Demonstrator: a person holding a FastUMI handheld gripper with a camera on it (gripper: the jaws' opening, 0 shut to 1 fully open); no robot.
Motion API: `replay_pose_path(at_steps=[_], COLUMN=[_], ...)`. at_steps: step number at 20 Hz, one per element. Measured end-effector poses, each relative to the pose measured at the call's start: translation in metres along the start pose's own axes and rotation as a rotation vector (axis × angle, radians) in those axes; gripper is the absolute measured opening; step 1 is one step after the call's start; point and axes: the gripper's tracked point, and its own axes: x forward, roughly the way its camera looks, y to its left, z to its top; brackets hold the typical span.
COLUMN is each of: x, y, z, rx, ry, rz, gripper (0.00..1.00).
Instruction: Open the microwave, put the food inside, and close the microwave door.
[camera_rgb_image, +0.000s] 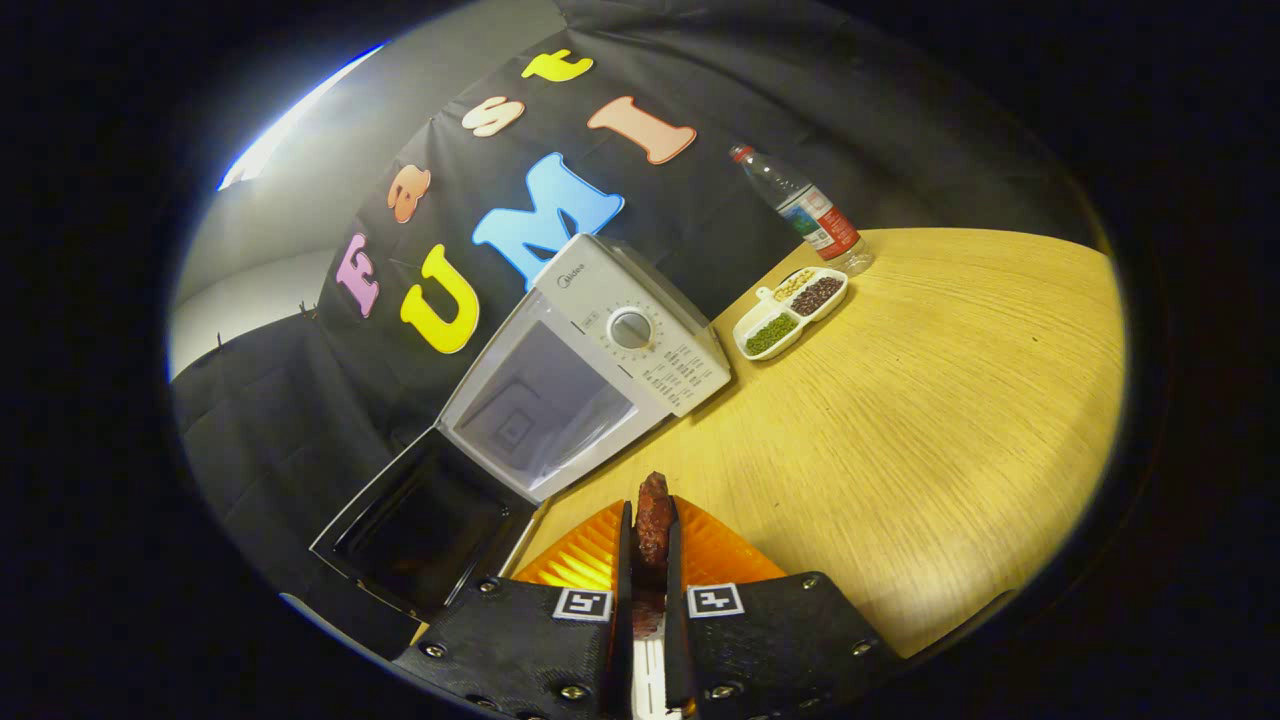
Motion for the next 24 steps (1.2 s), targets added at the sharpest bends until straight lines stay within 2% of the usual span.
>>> replay_pose_path(at_steps=[5, 11, 19, 24], x=[-0.016, 0.001, 0.104, 0.184], y=[0.033, 0.112, 0.188, 0.188], z=[0.020, 0.038, 0.041, 0.034], rx=[-0.147, -0.265, -0.457, -0.581], ry=[-0.057, -0.114, -0.199, -0.219], rz=[-0.018, 0.056, 0.060, -0.049], gripper=[0.13, 0.12, 0.13, 0.12])
